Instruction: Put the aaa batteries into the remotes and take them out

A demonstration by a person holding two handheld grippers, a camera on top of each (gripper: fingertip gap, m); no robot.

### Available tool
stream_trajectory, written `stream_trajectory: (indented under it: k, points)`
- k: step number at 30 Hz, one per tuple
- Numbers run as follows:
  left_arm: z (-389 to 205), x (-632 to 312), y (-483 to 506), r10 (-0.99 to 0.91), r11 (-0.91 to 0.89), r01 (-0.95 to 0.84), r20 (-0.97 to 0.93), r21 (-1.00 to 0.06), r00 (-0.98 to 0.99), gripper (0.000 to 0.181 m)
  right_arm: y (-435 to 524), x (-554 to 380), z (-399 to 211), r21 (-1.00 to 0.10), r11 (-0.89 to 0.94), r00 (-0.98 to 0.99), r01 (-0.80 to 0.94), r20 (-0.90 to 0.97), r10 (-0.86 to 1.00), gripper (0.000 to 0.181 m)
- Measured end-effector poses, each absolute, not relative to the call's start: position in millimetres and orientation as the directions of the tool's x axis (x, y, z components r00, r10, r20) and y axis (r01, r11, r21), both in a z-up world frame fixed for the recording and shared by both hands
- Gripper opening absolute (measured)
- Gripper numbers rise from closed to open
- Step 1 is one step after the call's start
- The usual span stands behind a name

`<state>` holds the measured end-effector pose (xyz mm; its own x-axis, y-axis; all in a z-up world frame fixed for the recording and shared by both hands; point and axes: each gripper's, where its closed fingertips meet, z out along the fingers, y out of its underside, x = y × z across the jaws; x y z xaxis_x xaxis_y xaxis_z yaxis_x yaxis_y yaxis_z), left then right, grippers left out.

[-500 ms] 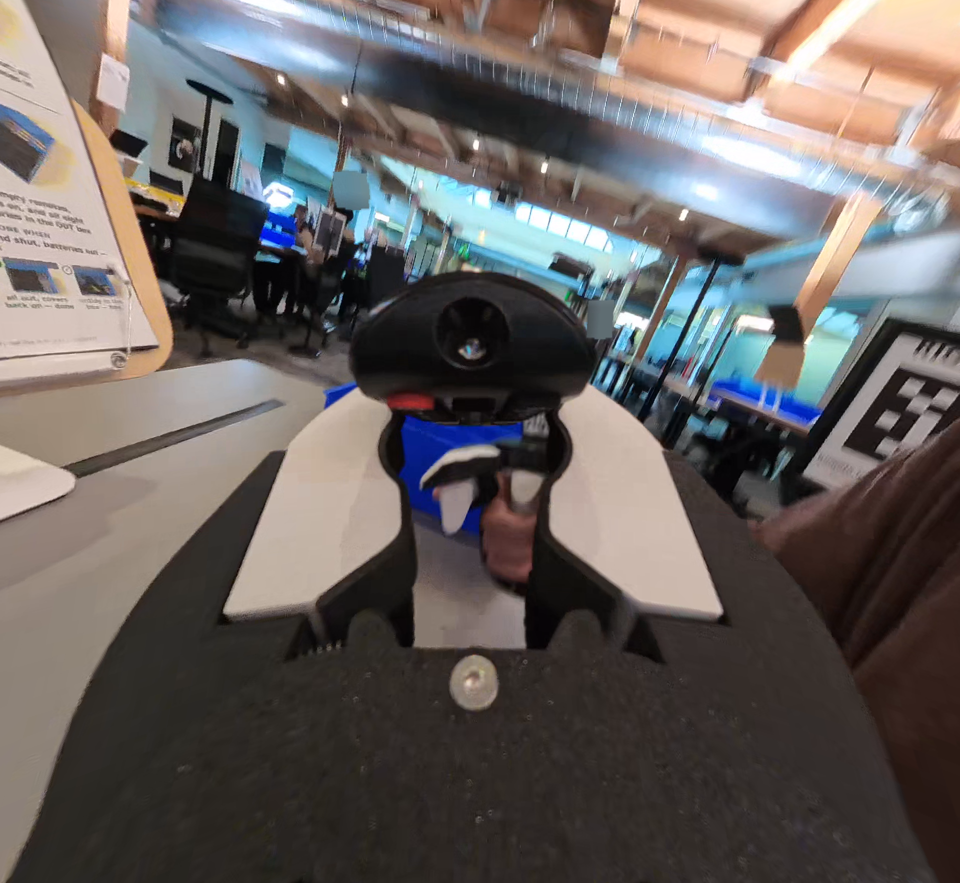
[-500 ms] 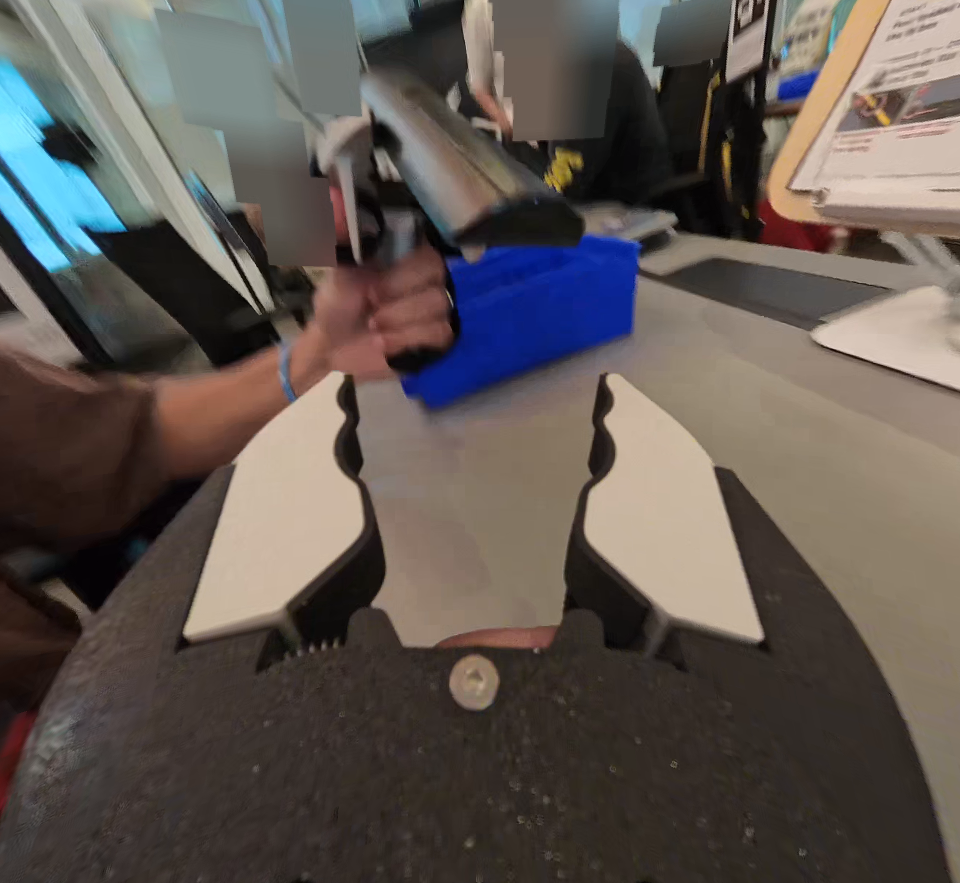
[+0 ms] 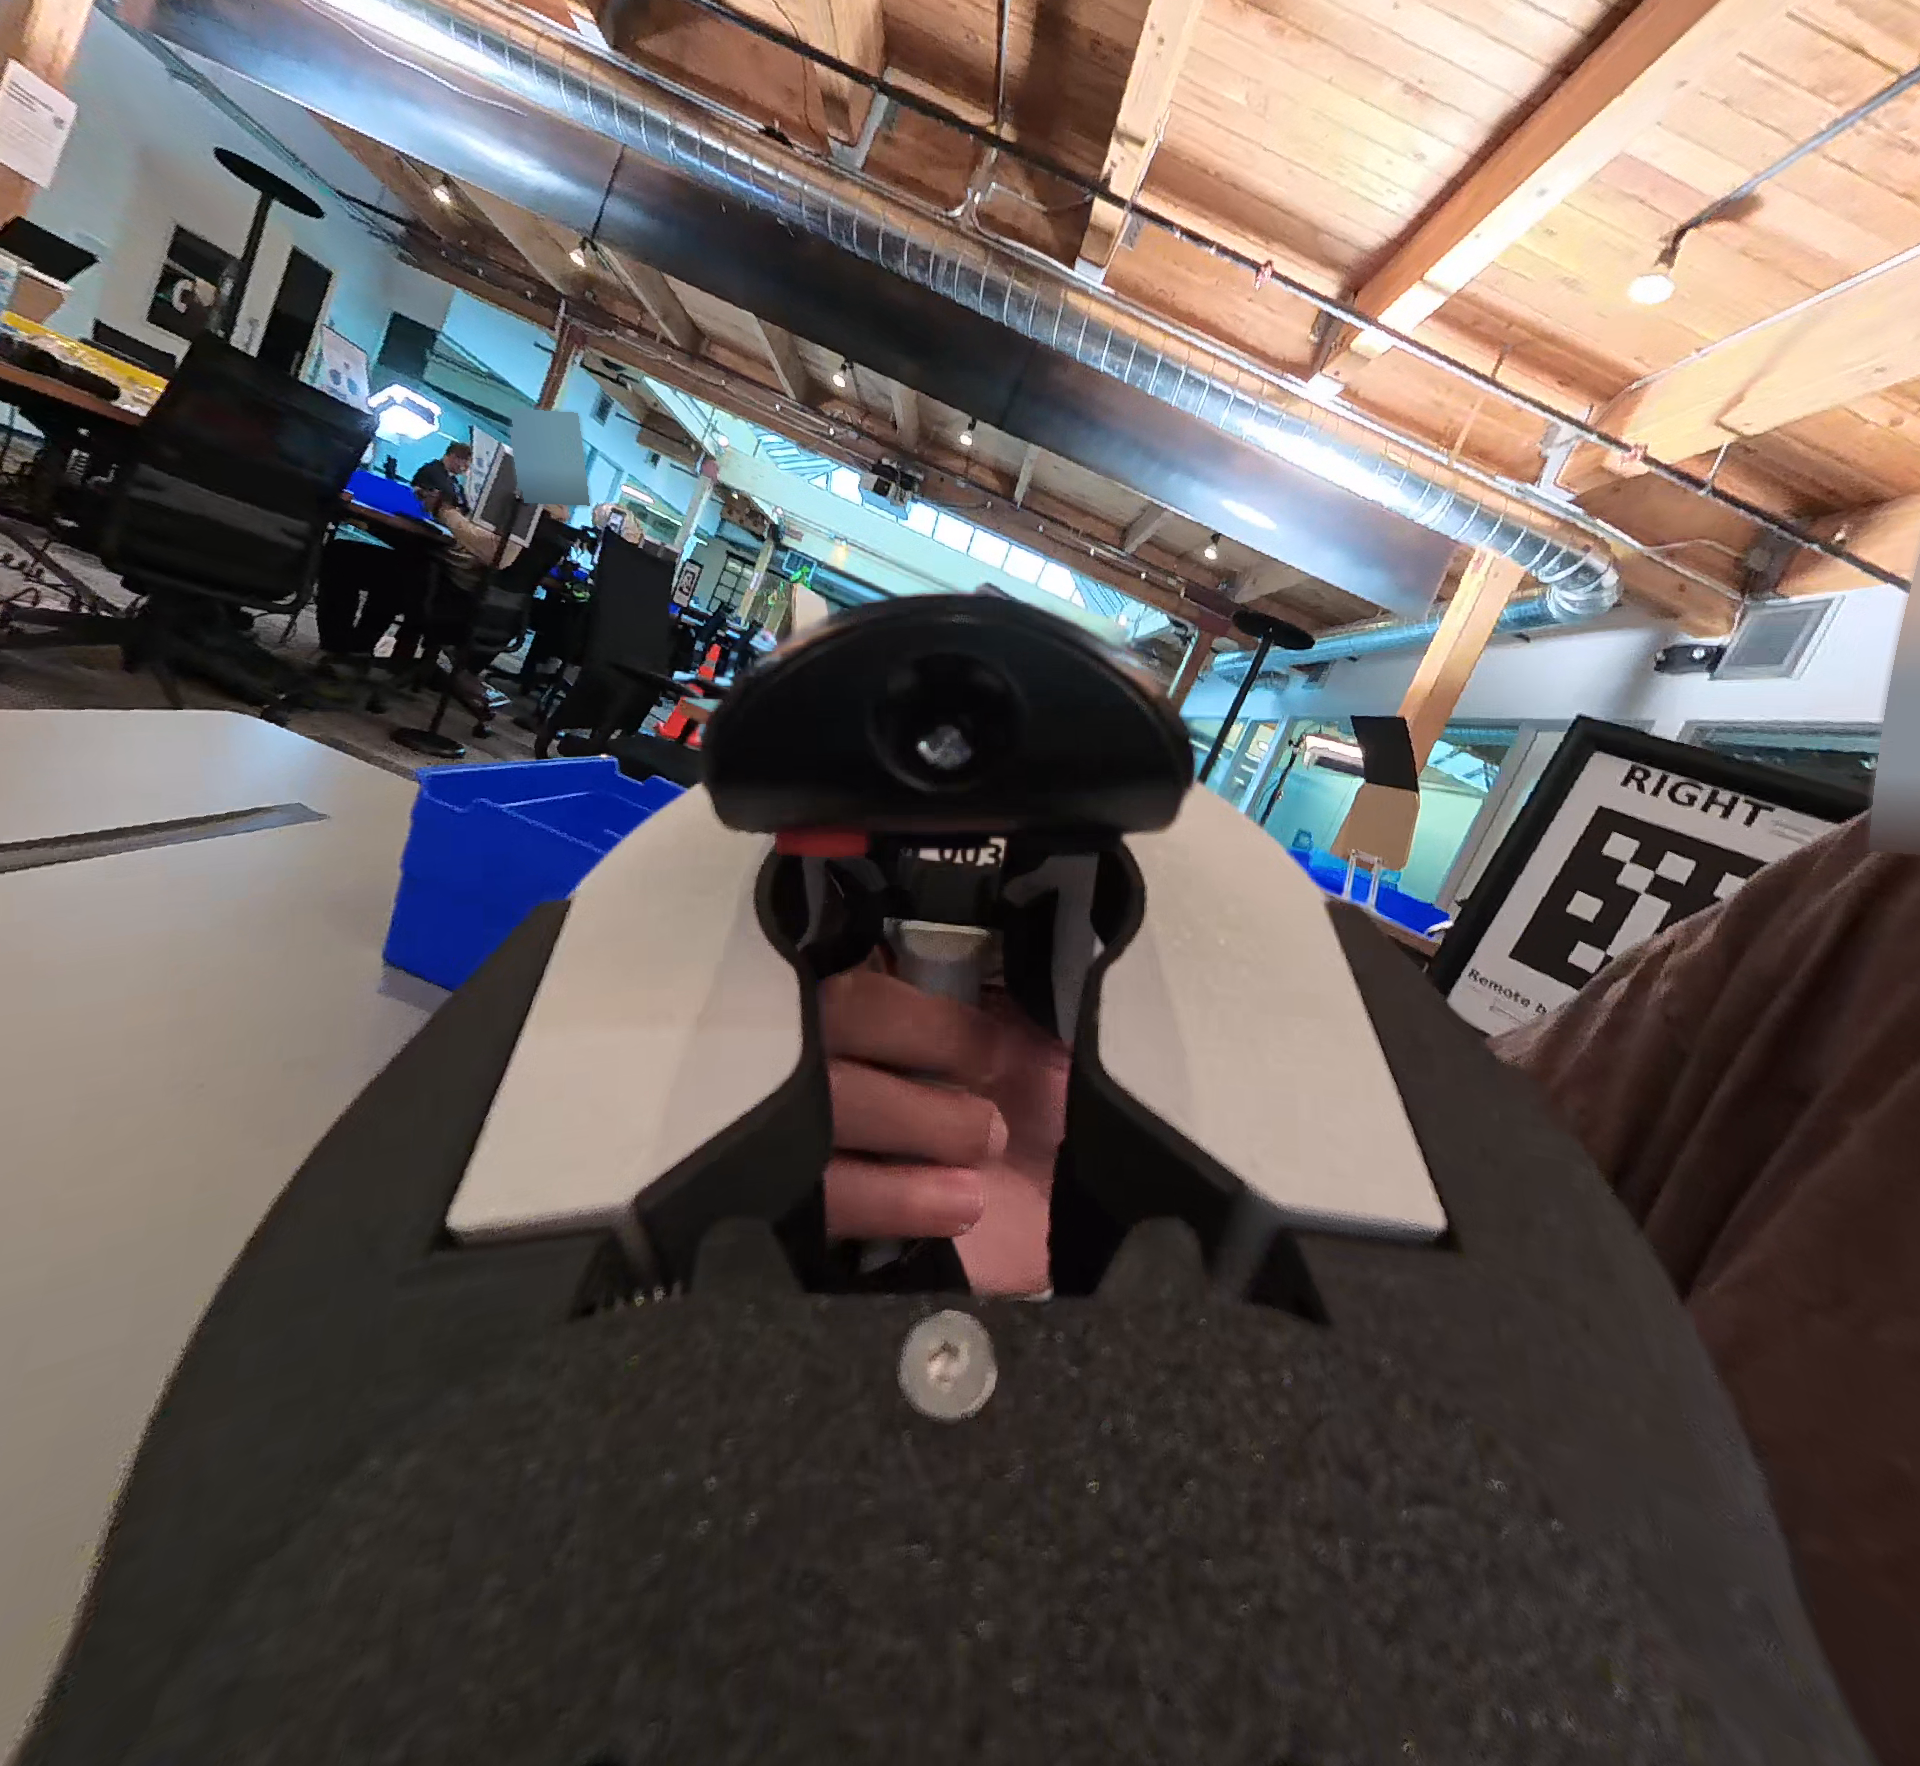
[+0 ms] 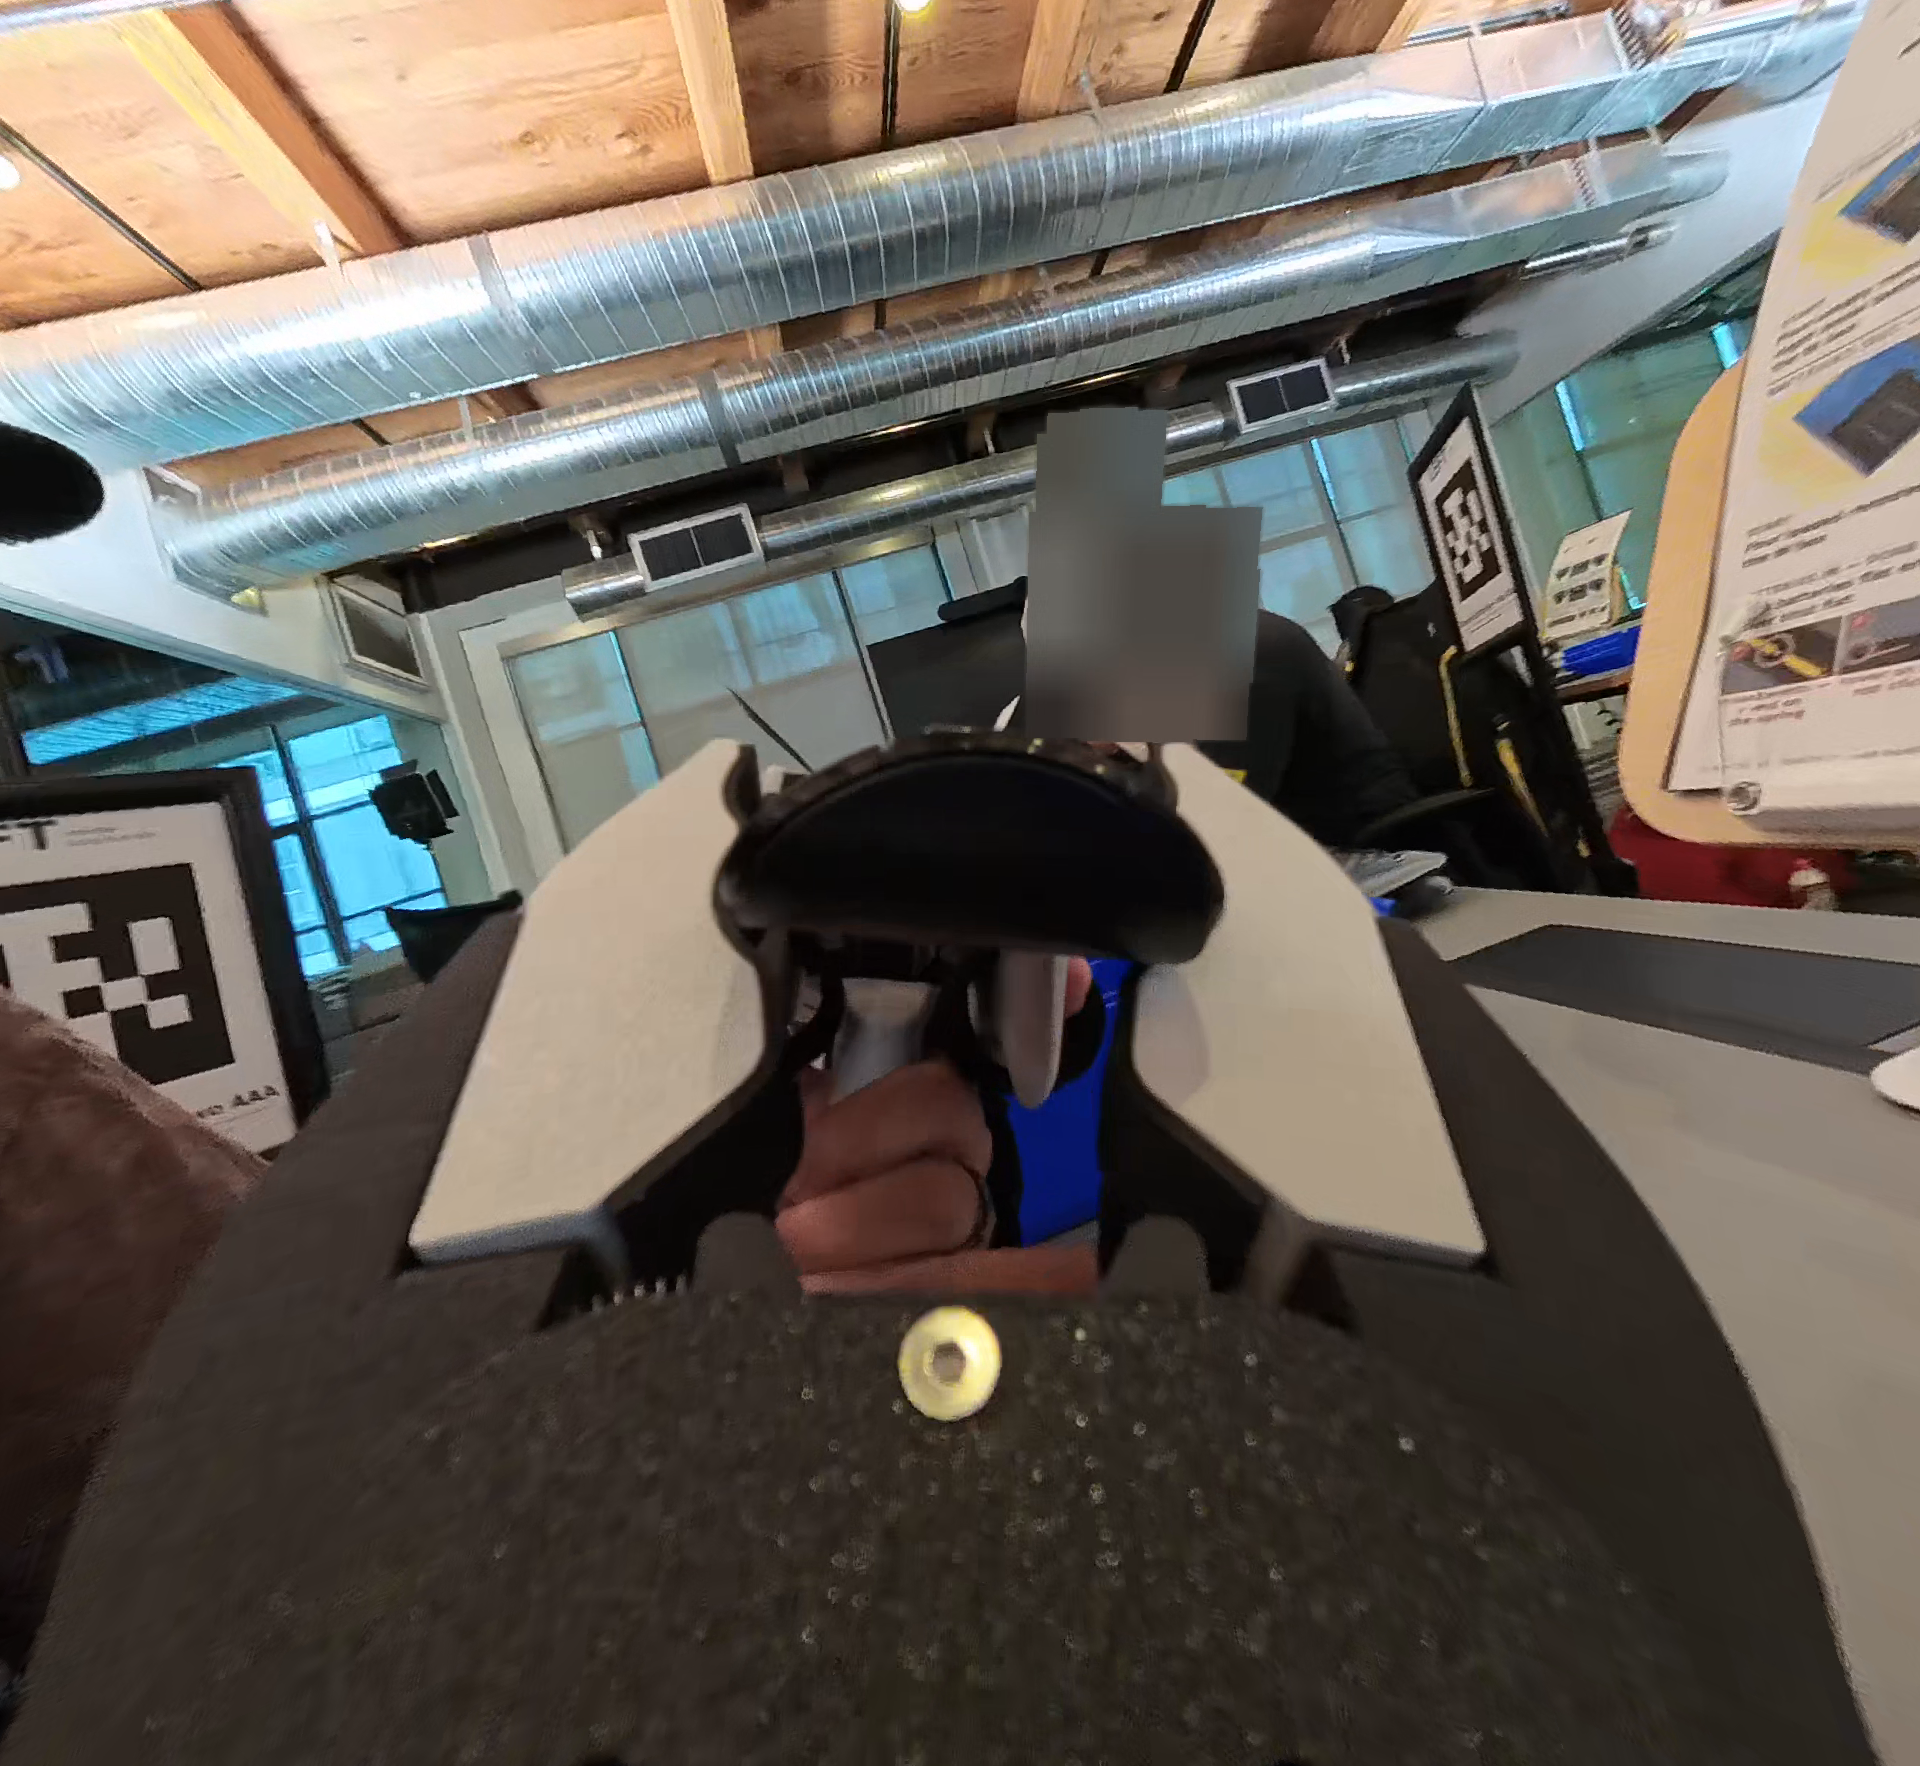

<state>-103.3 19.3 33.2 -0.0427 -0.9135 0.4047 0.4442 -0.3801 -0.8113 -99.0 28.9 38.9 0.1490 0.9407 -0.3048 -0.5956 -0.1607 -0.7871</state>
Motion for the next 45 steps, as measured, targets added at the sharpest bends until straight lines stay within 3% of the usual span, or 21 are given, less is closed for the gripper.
stream_trajectory:
  k: [7,11,16,18,21,24,27,33,37,45]
  points:
    - [24,-93,12,-0.911,-0.392,0.452,0.408,-0.802,-0.065,0.052,22,-95,41,-0.778,-0.211,0.07,-0.591,-0.31,0.948,0.076]
    - [16,-86,10,-0.902,-0.416,0.432,0.425,-0.8,-0.082,0.053,19,-89,44,-0.767,-0.227,0.017,-0.6,-0.296,0.955,0.064]
    - [3,-83,7,-0.894,-0.438,0.33,0.443,-0.836,-0.064,0.058,19,-79,40,-0.768,-0.28,-0.046,-0.576,-0.312,0.949,0.061]
    - [2,-91,6,-0.891,-0.445,0.314,0.45,-0.838,-0.062,0.067,16,-75,39,-0.782,-0.269,-0.054,-0.562,-0.289,0.956,0.06]
    - [4,-100,4,-0.902,-0.422,0.287,0.431,-0.86,-0.036,0.068,7,-78,32,-0.844,-0.231,-0.06,-0.484,-0.232,0.971,0.061]
    - [-7,-93,-5,-0.922,-0.383,0.162,0.386,-0.91,-0.012,0.046,-5,-86,23,-0.895,-0.156,-0.06,-0.419,-0.144,0.988,0.061]
    - [-32,-82,-19,-0.94,-0.341,-0.035,0.342,-0.939,-0.016,0.048,-10,-81,32,-0.855,-0.191,-0.112,-0.482,-0.156,0.981,0.06]
    - [-51,-77,-24,-0.957,-0.285,-0.151,0.289,-0.946,-0.006,0.049,-13,-84,28,-0.894,-0.156,-0.106,-0.42,-0.122,0.987,0.059]
    - [-76,-76,-25,-0.965,-0.257,-0.28,0.262,-0.925,0.019,0.073,-9,-81,29,-0.882,-0.177,-0.097,-0.436,-0.15,0.984,0.059]
    - [-76,-72,-27,-0.971,-0.234,-0.296,0.24,-0.926,0.016,0.059,-7,-81,26,-0.88,-0.196,-0.099,-0.432,-0.17,0.98,0.06]
